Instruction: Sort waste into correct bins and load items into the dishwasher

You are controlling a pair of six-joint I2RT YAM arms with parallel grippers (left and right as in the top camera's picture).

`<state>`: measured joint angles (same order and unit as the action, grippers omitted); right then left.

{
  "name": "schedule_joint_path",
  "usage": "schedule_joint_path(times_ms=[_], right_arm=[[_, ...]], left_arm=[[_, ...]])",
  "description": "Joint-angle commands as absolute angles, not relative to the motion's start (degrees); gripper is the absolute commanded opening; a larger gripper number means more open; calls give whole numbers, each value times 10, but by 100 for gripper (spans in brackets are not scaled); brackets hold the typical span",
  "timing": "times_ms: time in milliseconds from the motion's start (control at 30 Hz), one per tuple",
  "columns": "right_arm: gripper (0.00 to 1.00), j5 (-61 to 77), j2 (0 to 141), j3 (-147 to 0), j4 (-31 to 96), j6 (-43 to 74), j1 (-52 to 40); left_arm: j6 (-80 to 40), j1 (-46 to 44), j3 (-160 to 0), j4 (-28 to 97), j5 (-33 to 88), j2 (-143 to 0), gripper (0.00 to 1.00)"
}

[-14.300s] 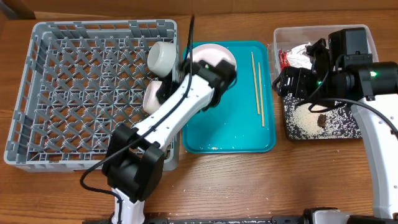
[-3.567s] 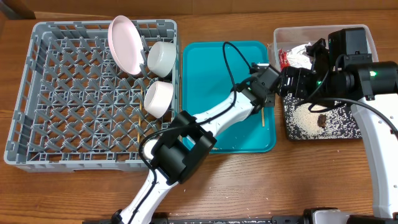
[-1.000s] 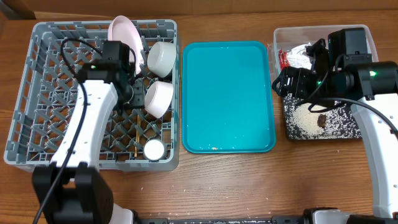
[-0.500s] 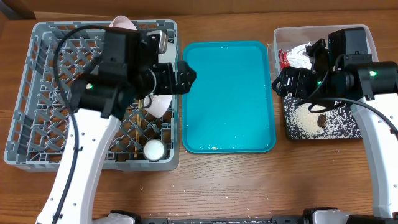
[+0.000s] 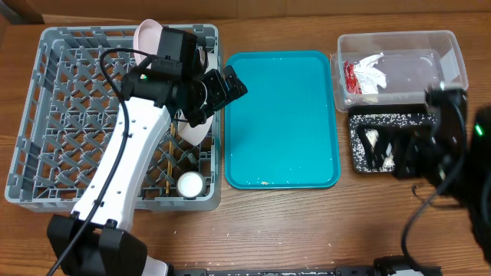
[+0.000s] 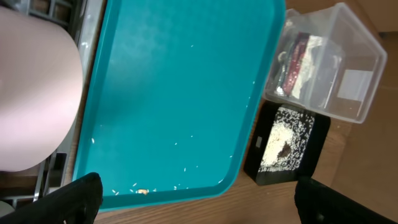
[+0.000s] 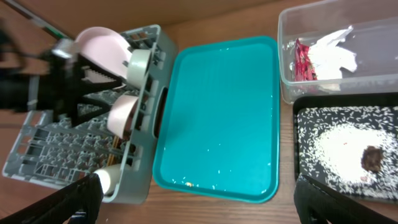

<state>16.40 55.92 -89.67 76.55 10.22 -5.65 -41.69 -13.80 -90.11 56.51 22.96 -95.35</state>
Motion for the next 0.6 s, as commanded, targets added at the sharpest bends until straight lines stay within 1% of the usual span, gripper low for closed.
schedule_joint_path(times_ms=[0,67,133,233,300,367,567], right_arm=[[100,105,503,-893,758,85,-54],[100,70,467,-855,708,60,-45],[100,104,409,-739,584,-60,-29],[100,148,354,-622,477,-123,-18],[100,164,318,-548,408,-140,-13],[100,166,268,-450,309,-139,-12],[100,177,161,-264,150,-139,-12]], left_arm=[[-424,-140,-904,563,234,-974,100],[-424,-141,-904,563,234,-980,100],[-424,-141,-904,563,234,-984,100],[-424,-141,-904,563,234,-984,100],[-424,-140,-904,563,234,-984,100],[-424,-140,-904,563,234,-984,100],[-424,-140,-904,563,234,-984,100]])
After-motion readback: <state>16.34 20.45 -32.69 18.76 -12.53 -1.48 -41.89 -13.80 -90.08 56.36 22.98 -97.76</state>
